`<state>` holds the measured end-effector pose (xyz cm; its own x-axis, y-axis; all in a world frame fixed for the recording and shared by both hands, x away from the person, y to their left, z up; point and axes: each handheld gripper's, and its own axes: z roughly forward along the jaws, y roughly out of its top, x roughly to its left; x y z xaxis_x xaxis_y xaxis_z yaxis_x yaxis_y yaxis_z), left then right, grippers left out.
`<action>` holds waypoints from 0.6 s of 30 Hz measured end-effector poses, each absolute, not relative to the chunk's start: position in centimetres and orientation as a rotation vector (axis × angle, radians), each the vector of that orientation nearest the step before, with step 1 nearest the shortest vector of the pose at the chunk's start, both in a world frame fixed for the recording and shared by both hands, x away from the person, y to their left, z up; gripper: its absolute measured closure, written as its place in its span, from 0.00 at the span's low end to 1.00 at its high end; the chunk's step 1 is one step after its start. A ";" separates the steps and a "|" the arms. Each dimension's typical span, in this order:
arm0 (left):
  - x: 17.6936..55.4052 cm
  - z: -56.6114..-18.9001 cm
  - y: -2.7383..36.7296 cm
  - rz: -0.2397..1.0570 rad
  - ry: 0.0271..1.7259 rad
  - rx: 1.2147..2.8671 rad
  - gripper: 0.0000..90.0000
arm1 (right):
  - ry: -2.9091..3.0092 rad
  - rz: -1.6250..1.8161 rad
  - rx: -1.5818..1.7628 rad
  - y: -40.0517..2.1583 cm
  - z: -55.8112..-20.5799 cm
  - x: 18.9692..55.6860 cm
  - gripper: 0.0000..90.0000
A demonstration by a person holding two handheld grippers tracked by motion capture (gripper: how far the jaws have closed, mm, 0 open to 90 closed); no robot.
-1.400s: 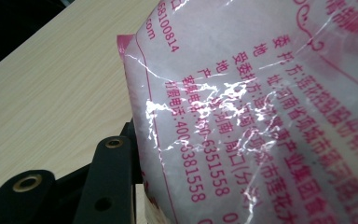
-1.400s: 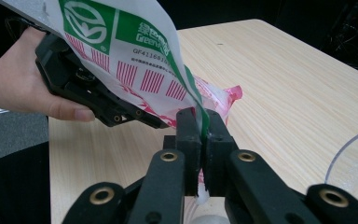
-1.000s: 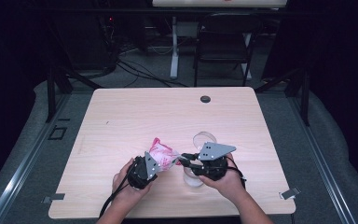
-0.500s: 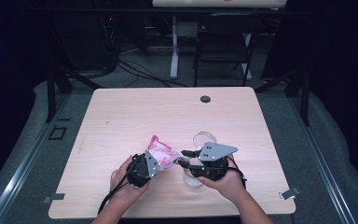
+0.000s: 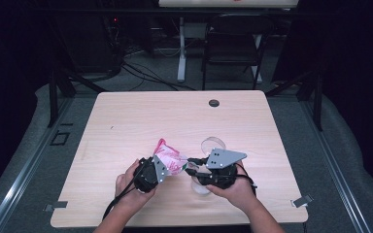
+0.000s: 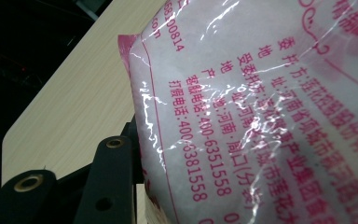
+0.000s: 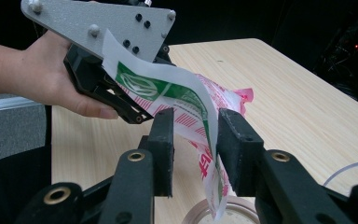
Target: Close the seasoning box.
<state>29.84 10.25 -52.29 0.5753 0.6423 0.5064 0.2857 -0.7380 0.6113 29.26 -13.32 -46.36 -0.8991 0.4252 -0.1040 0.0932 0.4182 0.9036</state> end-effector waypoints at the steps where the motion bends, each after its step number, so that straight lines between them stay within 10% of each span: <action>1: 29.9 -52.3 10.2 1.022 0.739 2.341 0.64 | 2.361 1.470 0.449 -13.3 -46.3 29.2 0.74; 18: 29.9 -51.5 9.9 1.122 0.670 2.370 0.64 | 2.369 1.416 0.404 -13.3 -46.0 28.9 0.90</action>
